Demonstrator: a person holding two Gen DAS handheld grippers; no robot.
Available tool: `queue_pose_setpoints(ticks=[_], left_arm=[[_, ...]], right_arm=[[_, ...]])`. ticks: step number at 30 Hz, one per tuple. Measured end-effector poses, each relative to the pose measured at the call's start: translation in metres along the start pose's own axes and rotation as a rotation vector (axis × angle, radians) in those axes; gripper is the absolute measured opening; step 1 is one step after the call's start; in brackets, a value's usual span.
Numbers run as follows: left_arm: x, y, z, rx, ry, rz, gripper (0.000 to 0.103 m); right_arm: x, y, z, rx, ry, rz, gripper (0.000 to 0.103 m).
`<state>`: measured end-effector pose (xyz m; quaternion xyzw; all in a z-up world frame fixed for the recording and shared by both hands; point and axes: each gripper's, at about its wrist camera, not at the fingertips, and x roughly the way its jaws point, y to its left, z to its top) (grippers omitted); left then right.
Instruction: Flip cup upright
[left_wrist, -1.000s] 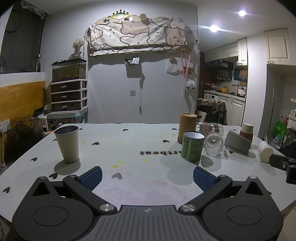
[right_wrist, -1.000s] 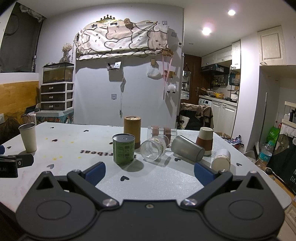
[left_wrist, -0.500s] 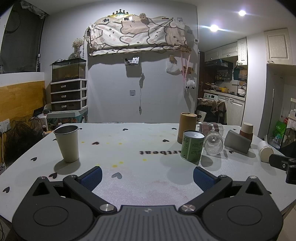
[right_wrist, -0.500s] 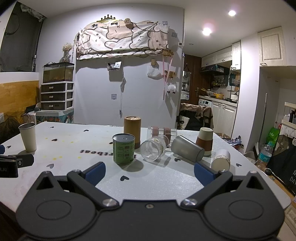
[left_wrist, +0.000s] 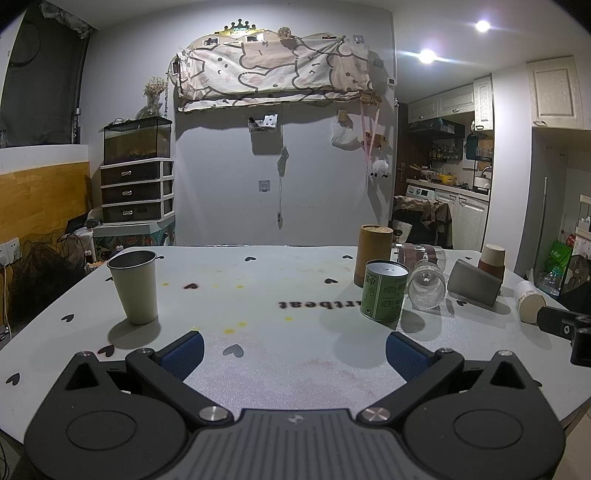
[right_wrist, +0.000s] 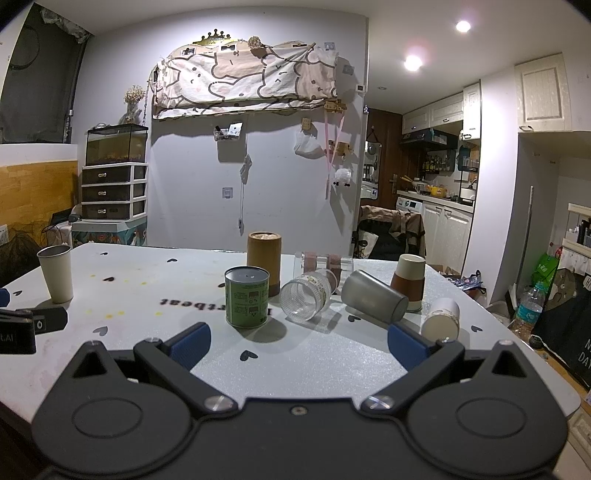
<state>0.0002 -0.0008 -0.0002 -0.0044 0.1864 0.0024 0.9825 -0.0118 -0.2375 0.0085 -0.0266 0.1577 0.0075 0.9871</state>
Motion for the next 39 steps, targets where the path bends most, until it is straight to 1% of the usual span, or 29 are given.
queue_pose_setpoints(ticks=[13, 17, 20, 24, 26, 28, 30, 34, 36, 37, 39], left_arm=[[0.002, -0.001, -0.002, 0.001, 0.001, -0.002, 0.103], [0.002, -0.001, -0.002, 0.000, 0.001, -0.001, 0.103], [0.002, -0.002, -0.002, 0.000, 0.001, -0.001, 0.103], [0.001, -0.002, -0.002, -0.001, 0.001, -0.002, 0.103], [0.001, -0.002, -0.002, 0.000, 0.001, -0.002, 0.103], [0.002, -0.003, -0.003, -0.002, -0.001, -0.003, 0.103], [0.002, -0.005, -0.002, -0.001, 0.000, -0.003, 0.103], [0.005, -0.010, -0.005, 0.016, 0.006, 0.013, 0.103], [0.007, -0.014, -0.007, 0.030, 0.009, 0.016, 0.103], [0.007, -0.012, -0.009, 0.030, 0.011, 0.010, 0.103], [0.008, -0.008, -0.011, 0.026, 0.016, 0.001, 0.103]], right_arm=[[0.001, 0.000, -0.001, 0.004, 0.005, 0.003, 0.103], [0.006, -0.009, 0.003, 0.030, 0.005, 0.001, 0.103], [0.013, -0.020, 0.010, 0.033, -0.017, -0.047, 0.103], [0.039, -0.051, 0.027, 0.060, -0.025, -0.125, 0.102], [0.055, -0.070, 0.035, 0.094, -0.019, -0.176, 0.101], [0.072, -0.091, 0.042, 0.129, -0.004, -0.231, 0.098], [0.090, -0.110, 0.047, 0.152, 0.008, -0.265, 0.096], [0.129, -0.149, 0.049, 0.195, 0.032, -0.310, 0.095], [0.153, -0.168, 0.046, 0.218, 0.066, -0.372, 0.094], [0.167, -0.177, 0.043, 0.233, 0.099, -0.397, 0.094], [0.191, -0.194, 0.035, 0.289, 0.166, -0.417, 0.090]])
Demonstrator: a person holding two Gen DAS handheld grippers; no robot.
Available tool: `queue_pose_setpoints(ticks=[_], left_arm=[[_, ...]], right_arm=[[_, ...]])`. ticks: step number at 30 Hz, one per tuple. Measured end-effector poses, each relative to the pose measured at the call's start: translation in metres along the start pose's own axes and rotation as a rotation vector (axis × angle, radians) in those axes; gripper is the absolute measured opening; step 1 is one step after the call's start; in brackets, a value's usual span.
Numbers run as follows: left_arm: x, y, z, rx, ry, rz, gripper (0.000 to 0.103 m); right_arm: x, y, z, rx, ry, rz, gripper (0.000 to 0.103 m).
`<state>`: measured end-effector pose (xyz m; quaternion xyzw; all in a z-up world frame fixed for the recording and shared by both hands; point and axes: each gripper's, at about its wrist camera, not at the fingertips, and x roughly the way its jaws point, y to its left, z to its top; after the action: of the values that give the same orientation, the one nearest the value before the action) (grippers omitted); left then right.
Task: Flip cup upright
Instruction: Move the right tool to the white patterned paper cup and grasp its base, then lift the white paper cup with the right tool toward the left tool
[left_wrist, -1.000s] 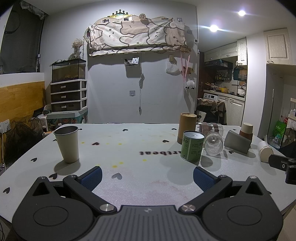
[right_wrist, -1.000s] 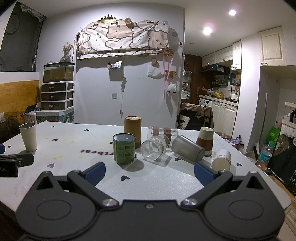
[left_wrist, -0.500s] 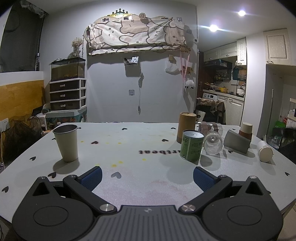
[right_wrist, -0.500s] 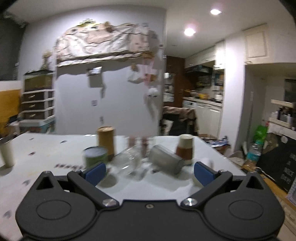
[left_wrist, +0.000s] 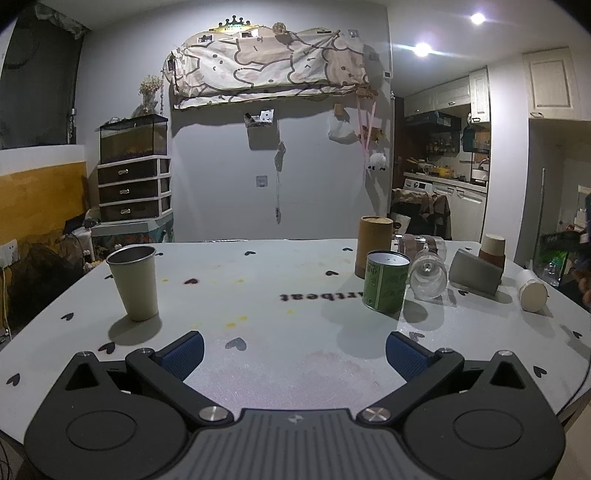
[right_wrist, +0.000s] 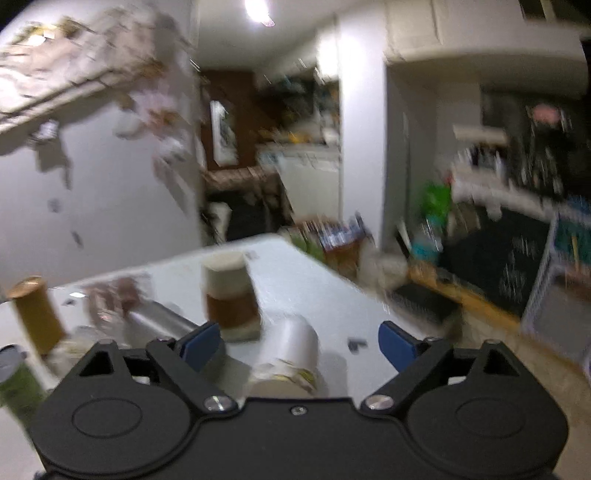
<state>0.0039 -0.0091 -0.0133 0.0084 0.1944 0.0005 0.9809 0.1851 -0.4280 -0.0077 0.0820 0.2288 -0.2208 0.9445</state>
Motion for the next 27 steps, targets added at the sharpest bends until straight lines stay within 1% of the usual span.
queue_pose_setpoints(ticks=[3, 5, 8, 11, 13, 14, 15, 16, 17, 18, 21, 24, 27], left_arm=[[0.000, 0.003, 0.000, 0.001, 0.005, 0.003, 0.103], [0.000, 0.004, 0.000, 0.002, 0.007, 0.001, 0.103], [0.000, 0.003, 0.000, 0.003, 0.009, 0.000, 0.103], [0.000, 0.005, -0.001, 0.005, 0.015, -0.002, 0.103], [0.001, 0.005, 0.000, 0.006, 0.026, 0.000, 0.103], [0.001, 0.006, -0.001, 0.005, 0.028, -0.001, 0.103], [0.001, 0.007, -0.001, 0.004, 0.029, -0.003, 0.103], [0.001, 0.007, -0.001, 0.004, 0.028, -0.002, 0.103], [0.001, 0.007, -0.001, 0.005, 0.028, -0.001, 0.103], [0.001, 0.007, -0.001, 0.004, 0.028, -0.002, 0.103], [0.002, 0.008, -0.001, -0.001, 0.030, -0.011, 0.103], [0.002, 0.008, -0.001, -0.002, 0.034, -0.019, 0.103], [0.003, 0.007, -0.001, -0.004, 0.043, -0.026, 0.103]], right_arm=[[0.037, -0.010, -0.004, 0.090, 0.094, 0.005, 0.087], [0.054, -0.011, -0.010, 0.131, 0.146, 0.015, 0.084], [0.067, -0.011, -0.014, 0.165, 0.168, 0.032, 0.083], [0.073, -0.003, -0.015, 0.166, 0.174, 0.061, 0.082], [0.076, 0.003, -0.017, 0.148, 0.188, 0.064, 0.076], [0.080, 0.005, -0.017, 0.141, 0.201, 0.060, 0.069], [0.081, 0.007, -0.018, 0.135, 0.213, 0.052, 0.068], [0.082, 0.007, -0.019, 0.128, 0.214, 0.040, 0.067], [0.082, 0.006, -0.019, 0.119, 0.217, 0.029, 0.061], [0.082, 0.005, -0.019, 0.114, 0.218, 0.024, 0.061], [0.076, -0.001, -0.021, 0.128, 0.224, 0.047, 0.060], [0.062, -0.001, -0.026, 0.096, 0.222, 0.062, 0.060], [0.038, 0.001, -0.036, 0.082, 0.215, 0.117, 0.060]])
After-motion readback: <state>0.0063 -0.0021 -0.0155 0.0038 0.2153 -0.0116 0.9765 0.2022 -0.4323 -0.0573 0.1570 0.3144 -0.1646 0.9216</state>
